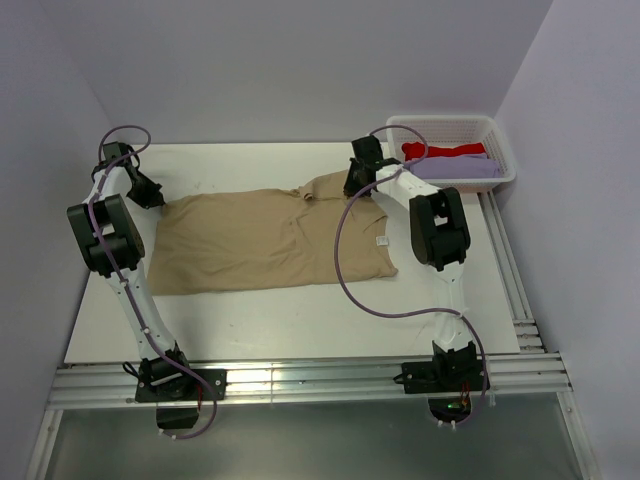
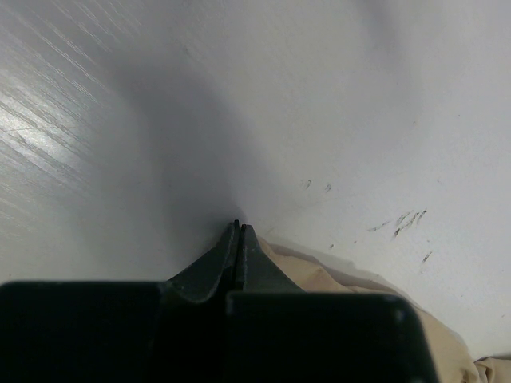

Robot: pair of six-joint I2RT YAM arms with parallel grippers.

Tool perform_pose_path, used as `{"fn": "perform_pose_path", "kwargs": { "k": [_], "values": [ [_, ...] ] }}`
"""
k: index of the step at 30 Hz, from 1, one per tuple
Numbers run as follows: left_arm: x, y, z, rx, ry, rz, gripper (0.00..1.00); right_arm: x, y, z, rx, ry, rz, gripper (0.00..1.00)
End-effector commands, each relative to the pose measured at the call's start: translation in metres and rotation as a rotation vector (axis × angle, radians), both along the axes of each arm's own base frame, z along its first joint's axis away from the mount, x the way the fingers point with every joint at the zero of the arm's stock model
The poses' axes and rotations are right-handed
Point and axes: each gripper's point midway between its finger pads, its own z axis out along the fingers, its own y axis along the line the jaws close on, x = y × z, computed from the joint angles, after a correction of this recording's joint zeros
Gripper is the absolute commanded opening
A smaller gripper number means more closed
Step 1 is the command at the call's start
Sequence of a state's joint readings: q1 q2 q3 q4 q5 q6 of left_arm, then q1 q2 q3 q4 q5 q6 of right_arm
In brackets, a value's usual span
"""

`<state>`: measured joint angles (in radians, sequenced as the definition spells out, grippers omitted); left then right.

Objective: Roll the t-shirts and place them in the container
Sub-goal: Fold the tshirt

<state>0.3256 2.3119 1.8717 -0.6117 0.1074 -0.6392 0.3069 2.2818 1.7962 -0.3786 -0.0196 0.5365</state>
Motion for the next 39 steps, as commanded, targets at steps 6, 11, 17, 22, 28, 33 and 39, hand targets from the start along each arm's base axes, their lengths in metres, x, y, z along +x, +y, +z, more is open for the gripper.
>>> {"fn": "perform_pose_path", "kwargs": {
  "k": [6, 11, 17, 22, 28, 33, 39],
  "values": [
    [0.007, 0.0, 0.049, 0.036, -0.087, -0.022, 0.0, 0.001, -0.005, -0.01, -0.015, 0.0, 0.0, 0.0],
    [0.007, 0.001, 0.049, 0.04, -0.087, -0.02, 0.0, 0.008, -0.002, 0.012, 0.006, -0.041, 0.0, 0.0],
    [0.007, 0.001, 0.054, 0.042, -0.096, -0.021, 0.0, 0.022, 0.002, 0.071, 0.075, -0.134, 0.004, 0.0],
    [0.006, 0.001, 0.061, 0.046, -0.106, -0.018, 0.0, 0.03, 0.008, 0.114, 0.176, -0.194, 0.021, 0.0],
    [0.006, 0.001, 0.06, 0.031, -0.109, -0.017, 0.0, 0.034, 0.008, 0.146, 0.27, -0.22, 0.036, 0.0],
    [0.004, 0.006, 0.058, 0.01, -0.109, -0.006, 0.01, 0.033, 0.004, 0.173, 0.342, -0.244, 0.043, 0.0],
    [0.003, 0.006, 0.063, 0.014, -0.119, -0.002, 0.0, 0.026, -0.003, 0.197, 0.366, -0.267, 0.05, 0.0]
  ]
}}
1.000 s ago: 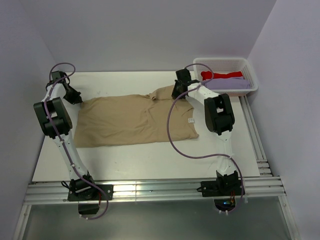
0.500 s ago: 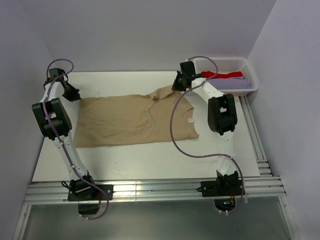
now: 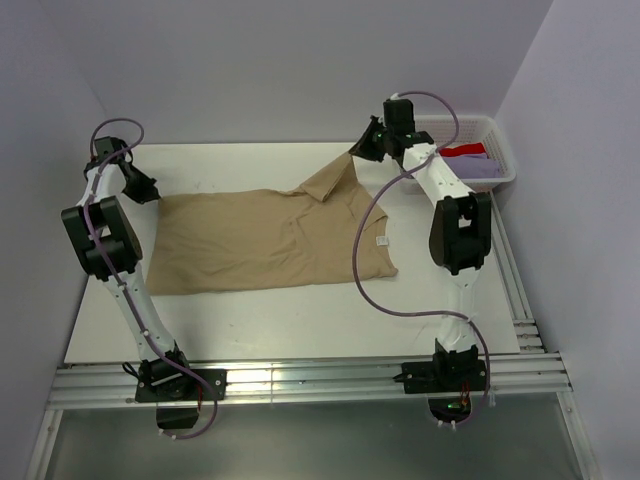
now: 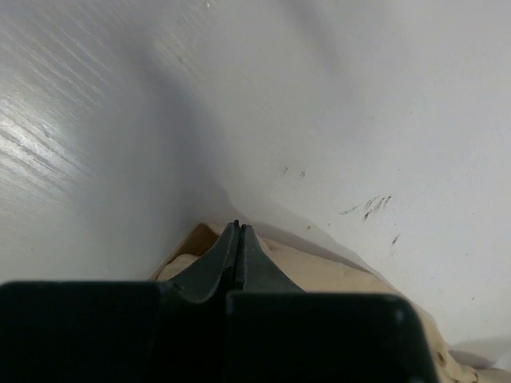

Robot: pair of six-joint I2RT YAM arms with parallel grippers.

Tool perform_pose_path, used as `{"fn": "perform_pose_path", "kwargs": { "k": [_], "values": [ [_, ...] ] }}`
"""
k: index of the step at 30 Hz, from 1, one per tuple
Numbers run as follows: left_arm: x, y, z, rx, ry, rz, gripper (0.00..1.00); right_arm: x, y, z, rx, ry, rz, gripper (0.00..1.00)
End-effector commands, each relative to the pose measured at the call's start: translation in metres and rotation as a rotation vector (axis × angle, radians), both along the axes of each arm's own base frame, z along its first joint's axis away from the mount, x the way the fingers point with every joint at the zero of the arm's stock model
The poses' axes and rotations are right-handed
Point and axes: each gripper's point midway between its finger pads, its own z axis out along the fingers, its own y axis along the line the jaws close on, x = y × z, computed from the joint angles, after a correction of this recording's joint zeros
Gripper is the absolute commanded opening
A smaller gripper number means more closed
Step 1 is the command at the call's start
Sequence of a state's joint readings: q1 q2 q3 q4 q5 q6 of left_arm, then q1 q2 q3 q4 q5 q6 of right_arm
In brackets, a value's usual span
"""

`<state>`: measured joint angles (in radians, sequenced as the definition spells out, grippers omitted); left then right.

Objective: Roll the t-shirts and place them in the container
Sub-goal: Fold the tshirt

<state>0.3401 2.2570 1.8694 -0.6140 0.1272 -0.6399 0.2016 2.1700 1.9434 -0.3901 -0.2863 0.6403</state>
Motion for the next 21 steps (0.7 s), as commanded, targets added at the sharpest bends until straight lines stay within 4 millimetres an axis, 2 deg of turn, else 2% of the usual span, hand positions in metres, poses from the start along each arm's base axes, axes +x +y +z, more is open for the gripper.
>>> {"fn": "perform_pose_path", "kwargs": {
  "k": [1, 5, 10, 14, 17, 18, 20, 21],
  "values": [
    [0.001, 0.002, 0.037, 0.016, -0.068, -0.004, 0.0, -0.007, 0.001, 0.073, 0.064, -0.12, 0.022, 0.0],
    [-0.003, 0.004, 0.044, 0.027, -0.082, 0.004, 0.0, -0.014, 0.001, 0.083, 0.071, -0.13, 0.031, 0.0],
    [-0.01, 0.008, 0.042, 0.03, -0.077, 0.012, 0.0, -0.023, -0.002, 0.097, 0.082, -0.138, 0.036, 0.0],
    [-0.011, 0.006, 0.049, 0.025, -0.103, 0.005, 0.0, -0.032, -0.004, 0.102, 0.076, -0.129, 0.044, 0.0],
    [-0.009, 0.001, 0.059, 0.025, -0.156, -0.015, 0.0, -0.039, -0.007, 0.101, 0.079, -0.124, 0.046, 0.0],
    [-0.009, 0.001, 0.061, 0.026, -0.164, -0.018, 0.0, -0.042, -0.008, 0.095, 0.085, -0.109, 0.045, 0.0],
    [-0.011, 0.002, 0.063, 0.037, -0.175, -0.014, 0.0, -0.046, -0.011, 0.096, 0.092, -0.108, 0.041, 0.0],
    [-0.012, 0.002, 0.063, 0.04, -0.175, -0.012, 0.0, -0.049, -0.013, 0.091, 0.093, -0.093, 0.041, 0.0]
  ]
}}
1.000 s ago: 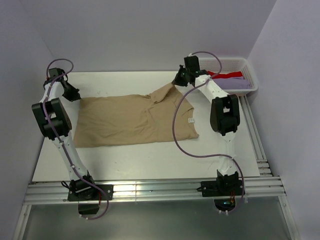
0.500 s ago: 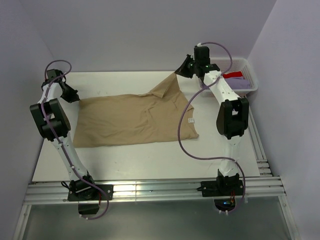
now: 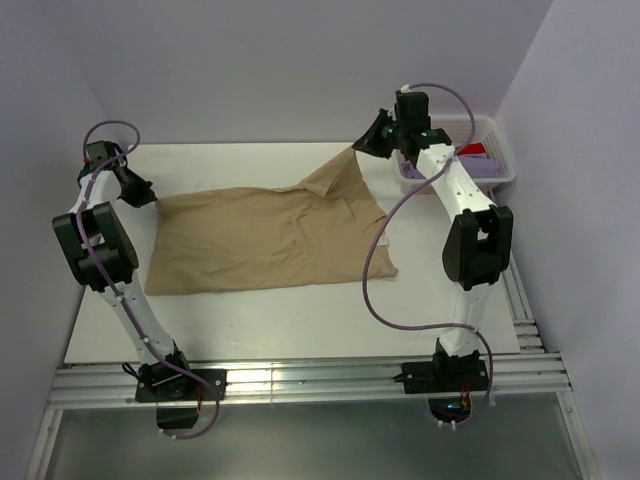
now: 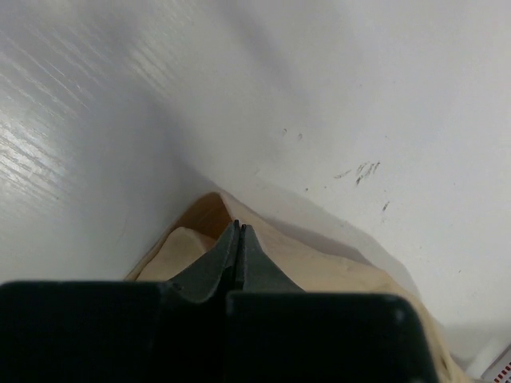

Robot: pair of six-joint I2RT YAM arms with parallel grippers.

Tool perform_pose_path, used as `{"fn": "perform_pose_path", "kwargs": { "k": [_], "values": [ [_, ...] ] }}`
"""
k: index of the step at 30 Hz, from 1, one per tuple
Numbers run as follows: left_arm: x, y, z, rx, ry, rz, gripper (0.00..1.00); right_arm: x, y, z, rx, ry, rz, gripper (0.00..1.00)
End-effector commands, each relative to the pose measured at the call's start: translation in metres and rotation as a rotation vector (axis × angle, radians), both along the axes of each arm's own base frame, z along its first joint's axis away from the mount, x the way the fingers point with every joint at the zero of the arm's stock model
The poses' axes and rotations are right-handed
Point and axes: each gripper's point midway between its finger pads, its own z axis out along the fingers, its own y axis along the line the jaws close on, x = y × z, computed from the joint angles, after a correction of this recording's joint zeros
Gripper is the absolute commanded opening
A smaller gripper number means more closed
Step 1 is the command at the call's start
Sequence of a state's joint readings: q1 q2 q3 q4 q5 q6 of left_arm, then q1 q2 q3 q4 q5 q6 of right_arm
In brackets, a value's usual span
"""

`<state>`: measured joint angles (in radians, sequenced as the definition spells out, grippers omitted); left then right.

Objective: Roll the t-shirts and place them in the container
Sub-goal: Fold the tshirt

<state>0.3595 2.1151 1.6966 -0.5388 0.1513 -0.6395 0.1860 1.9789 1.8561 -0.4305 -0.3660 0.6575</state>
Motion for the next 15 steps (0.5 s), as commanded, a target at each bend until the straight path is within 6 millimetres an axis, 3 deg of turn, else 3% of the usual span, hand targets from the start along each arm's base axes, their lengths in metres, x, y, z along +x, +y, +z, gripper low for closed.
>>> {"fn": "perform_pose_path", "kwargs": {
  "k": [1, 5, 10, 15],
  "values": [
    [0.009, 0.003, 0.041, 0.044, -0.122, -0.016, 0.0, -0.011, -0.01, 0.024, 0.024, -0.047, 0.0, 0.0],
    [0.006, 0.002, 0.048, 0.05, -0.146, -0.018, 0.0, -0.022, -0.015, 0.011, 0.03, -0.017, 0.002, 0.0],
    [-0.005, -0.003, 0.058, 0.056, -0.173, -0.03, 0.0, -0.034, -0.016, 0.013, 0.045, -0.025, 0.013, 0.0],
    [-0.024, 0.002, 0.051, 0.026, -0.155, -0.012, 0.0, -0.048, -0.015, 0.01, 0.061, -0.019, 0.024, 0.0]
  ]
}}
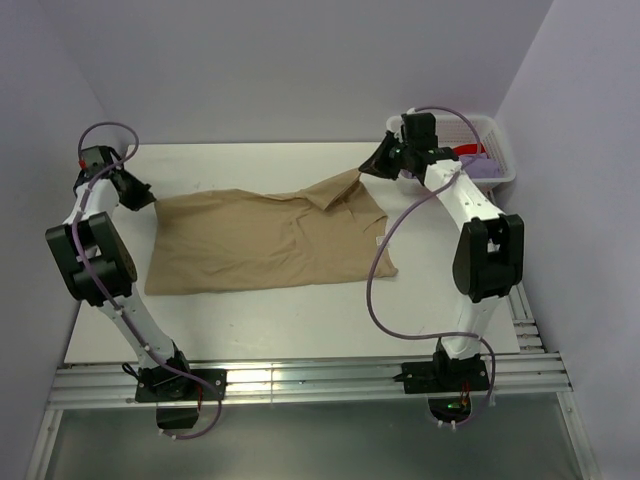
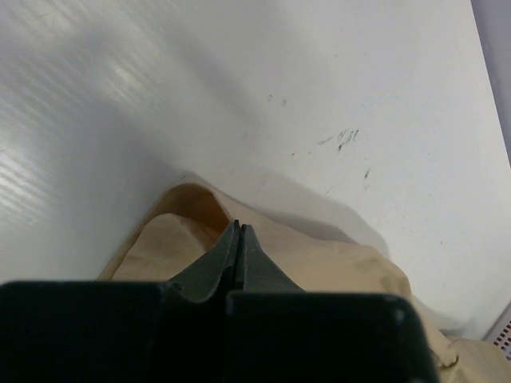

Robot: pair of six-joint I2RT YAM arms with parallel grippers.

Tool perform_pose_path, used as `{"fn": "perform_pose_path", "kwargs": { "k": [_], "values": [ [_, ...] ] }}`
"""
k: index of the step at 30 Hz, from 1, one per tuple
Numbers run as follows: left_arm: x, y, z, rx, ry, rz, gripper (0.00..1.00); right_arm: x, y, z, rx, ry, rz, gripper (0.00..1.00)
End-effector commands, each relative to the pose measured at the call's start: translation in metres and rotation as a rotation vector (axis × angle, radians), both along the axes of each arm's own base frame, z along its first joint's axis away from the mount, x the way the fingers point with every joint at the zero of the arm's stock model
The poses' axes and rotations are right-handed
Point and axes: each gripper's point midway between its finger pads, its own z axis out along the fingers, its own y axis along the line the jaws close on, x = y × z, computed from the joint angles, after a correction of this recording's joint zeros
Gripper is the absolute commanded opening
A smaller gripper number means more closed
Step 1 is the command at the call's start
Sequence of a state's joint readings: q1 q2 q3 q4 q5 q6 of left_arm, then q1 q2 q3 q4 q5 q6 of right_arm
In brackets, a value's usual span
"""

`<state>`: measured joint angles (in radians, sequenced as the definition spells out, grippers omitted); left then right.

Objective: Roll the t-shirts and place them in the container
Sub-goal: Fold the tshirt

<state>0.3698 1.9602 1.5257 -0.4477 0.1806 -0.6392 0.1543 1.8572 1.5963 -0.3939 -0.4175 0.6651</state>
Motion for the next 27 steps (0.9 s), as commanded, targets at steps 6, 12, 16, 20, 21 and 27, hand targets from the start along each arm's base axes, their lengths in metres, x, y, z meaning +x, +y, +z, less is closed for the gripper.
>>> {"fn": "perform_pose_path", "kwargs": {
  "k": [6, 12, 16, 20, 21, 27],
  "values": [
    [-0.026, 0.014, 0.02, 0.004, -0.063, 0.009, 0.0, -0.027, 0.0, 0.051, 0.052, -0.136, 0.027, 0.0],
    [-0.045, 0.016, 0.007, 0.014, 0.01, 0.027, 0.0, -0.05, -0.004, 0.053, 0.048, -0.145, 0.032, 0.0],
    [-0.053, 0.013, 0.006, 0.007, 0.011, 0.022, 0.0, -0.064, -0.005, 0.055, 0.052, -0.153, 0.034, 0.0],
    [-0.06, 0.011, 0.006, 0.006, 0.016, 0.021, 0.0, -0.076, -0.008, 0.049, 0.048, -0.147, 0.033, 0.0],
    [-0.062, 0.01, 0.005, 0.006, 0.022, 0.021, 0.0, -0.077, -0.008, 0.048, 0.045, -0.145, 0.033, 0.0],
    [-0.079, 0.016, 0.015, 0.057, 0.038, 0.063, 0.0, -0.087, -0.011, 0.051, 0.035, -0.153, 0.033, 0.0]
  ]
}}
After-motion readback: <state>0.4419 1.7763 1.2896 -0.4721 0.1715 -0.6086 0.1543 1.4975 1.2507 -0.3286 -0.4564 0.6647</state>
